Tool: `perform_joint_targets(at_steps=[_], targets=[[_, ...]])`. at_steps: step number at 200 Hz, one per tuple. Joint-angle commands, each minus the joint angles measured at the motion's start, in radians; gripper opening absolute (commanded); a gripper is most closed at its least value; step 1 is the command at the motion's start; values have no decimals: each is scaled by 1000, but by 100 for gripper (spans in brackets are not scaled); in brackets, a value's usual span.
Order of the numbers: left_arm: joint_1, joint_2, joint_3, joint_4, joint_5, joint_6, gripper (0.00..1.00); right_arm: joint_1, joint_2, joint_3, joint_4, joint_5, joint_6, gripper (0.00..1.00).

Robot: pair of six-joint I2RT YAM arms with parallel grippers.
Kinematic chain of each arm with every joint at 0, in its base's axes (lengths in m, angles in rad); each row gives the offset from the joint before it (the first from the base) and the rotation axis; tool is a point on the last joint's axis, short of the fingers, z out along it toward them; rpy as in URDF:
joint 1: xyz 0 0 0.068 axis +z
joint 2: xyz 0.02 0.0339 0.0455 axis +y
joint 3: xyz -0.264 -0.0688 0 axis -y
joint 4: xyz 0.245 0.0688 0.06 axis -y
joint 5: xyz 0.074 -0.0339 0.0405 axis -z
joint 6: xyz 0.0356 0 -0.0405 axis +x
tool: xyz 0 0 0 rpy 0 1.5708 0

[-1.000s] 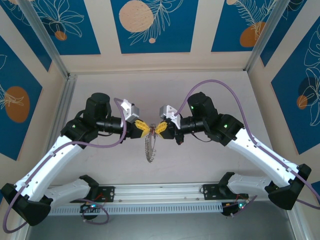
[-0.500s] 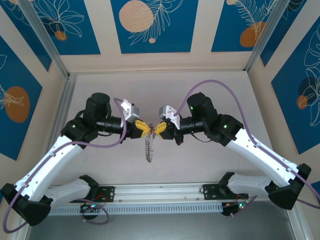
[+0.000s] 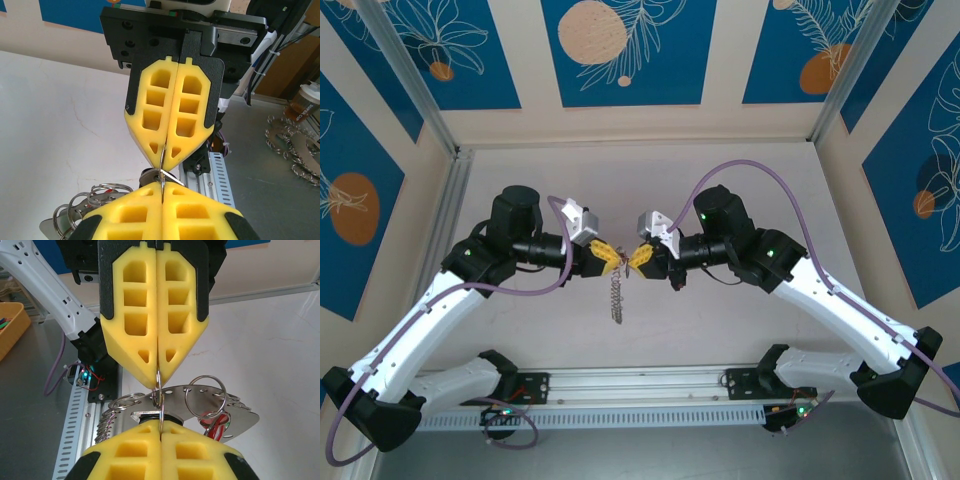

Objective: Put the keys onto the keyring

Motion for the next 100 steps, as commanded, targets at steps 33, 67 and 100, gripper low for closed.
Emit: perform_joint_targets(at_steps=[33,67,100], targets=[[-10,-13,28,36,29,-3,0,15,-39,-20,-5,10,25,0],[-10,-11,30,38,30,-8,0,17,-31,-22,3,-1,28,0],[-11,-5,33,37,31,-7,0,16,-16,-30,30,-5,32,0]])
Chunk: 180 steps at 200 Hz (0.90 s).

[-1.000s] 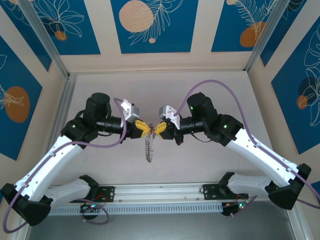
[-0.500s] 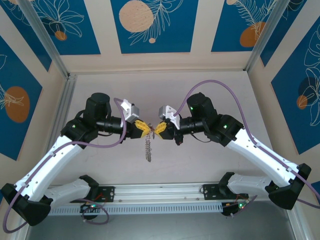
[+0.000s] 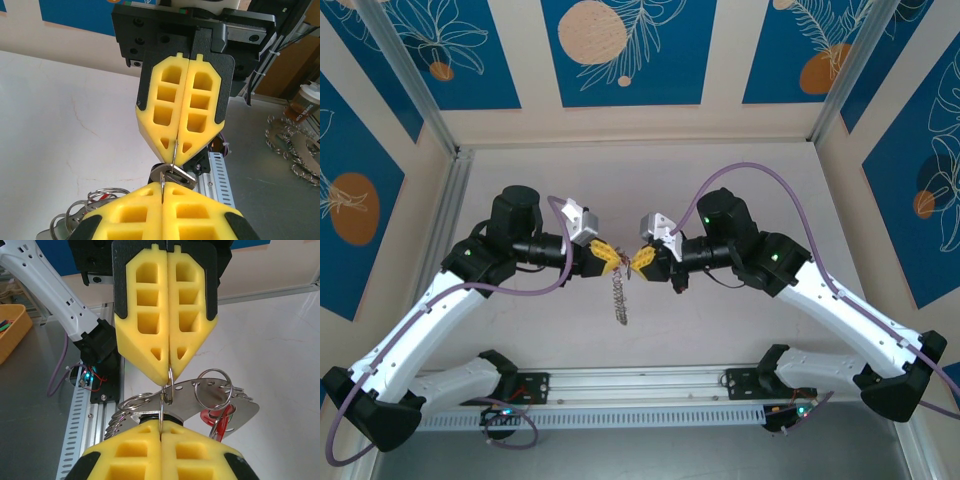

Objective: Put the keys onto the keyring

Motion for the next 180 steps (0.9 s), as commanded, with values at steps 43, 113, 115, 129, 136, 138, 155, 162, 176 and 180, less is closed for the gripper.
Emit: perform_joint_targets(at_steps=[43,113,115,129,136,138,155,162,176,180], targets=[[-10,-3,33,37,30,-6,0,0,10,-28,56,0,39,0],[-10,-11,27,39,27,-8,0,0,2,-36,74,36,57,0],[-11,-11,27,40,27,-8,0,0,4,-35,74,37,58,0],[-10,-13,29,41,23,-7,0,0,17,-28,68,38,66,0],[-10,-12,28,40,22,-6,0,0,21,-27,69,37,72,0],[-10,-13,27,41,22,-6,0,0,21,-27,69,37,73,0],[-9,-16,27,37,20,-3,0,-3,20,-30,79,36,85,0],[-10,-16,27,36,18,-3,0,-4,22,-29,76,33,88,0],[-11,-19,23,37,16,-4,0,-11,28,-22,68,26,98,0],[-10,-21,24,37,16,-4,0,-12,30,-20,63,21,101,0]])
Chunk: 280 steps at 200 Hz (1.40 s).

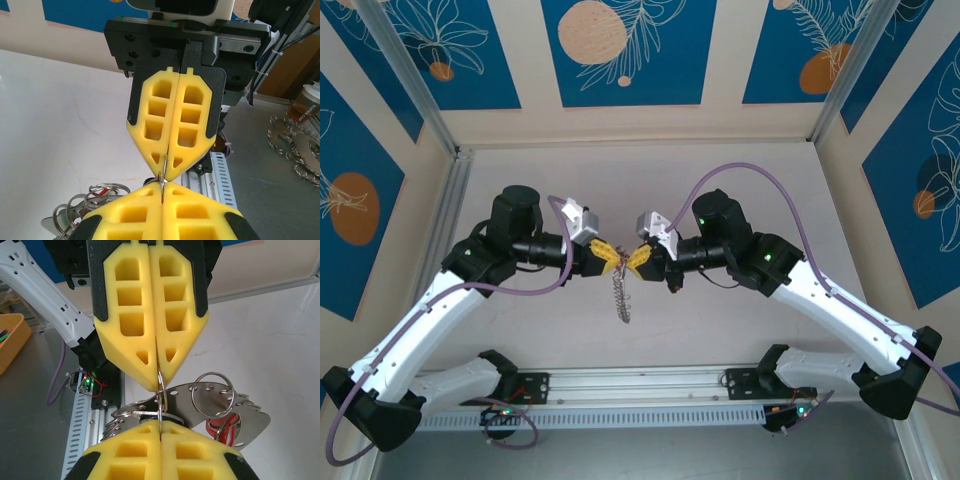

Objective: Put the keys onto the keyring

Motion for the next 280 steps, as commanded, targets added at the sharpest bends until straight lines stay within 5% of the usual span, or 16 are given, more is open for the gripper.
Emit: perform_joint_targets(at_steps=[1,169,280], targets=[[-9,-22,24,37,23,-3,0,-12,17,8,9,10,32,0],[-10,-30,20,50,9,-9,0,-95,74,63,-61,-113,172,0],[-11,-26,14,65,5,-14,0,82,-51,-53,58,138,125,0]])
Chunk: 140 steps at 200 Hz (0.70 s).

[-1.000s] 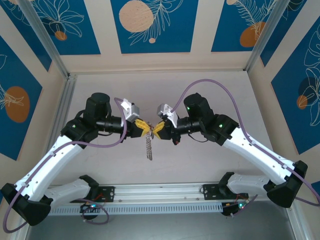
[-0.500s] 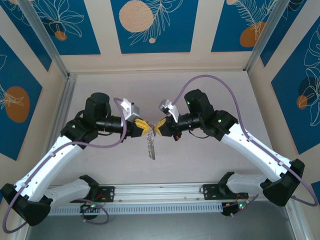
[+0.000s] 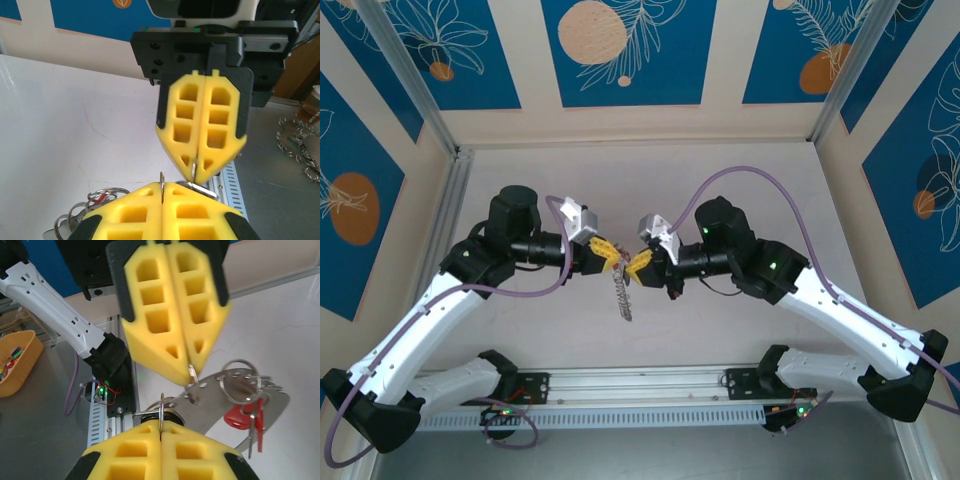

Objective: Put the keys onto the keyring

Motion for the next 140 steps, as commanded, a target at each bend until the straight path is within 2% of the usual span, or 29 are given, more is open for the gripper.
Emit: perform_joint_targets(at_steps=[1,40,77,140], targets=[[-8,-17,14,42,35,-13,0,20,-9,-32,41,78,-1,0],[-7,-29,2,67,100,-33,0,51,-48,-85,107,183,28,0],[-3,-13,8,107,222,-88,0,115,-126,-156,187,284,11,0],[-3,20,20,254,295,-251,0,130,-204,-185,289,294,25,0]])
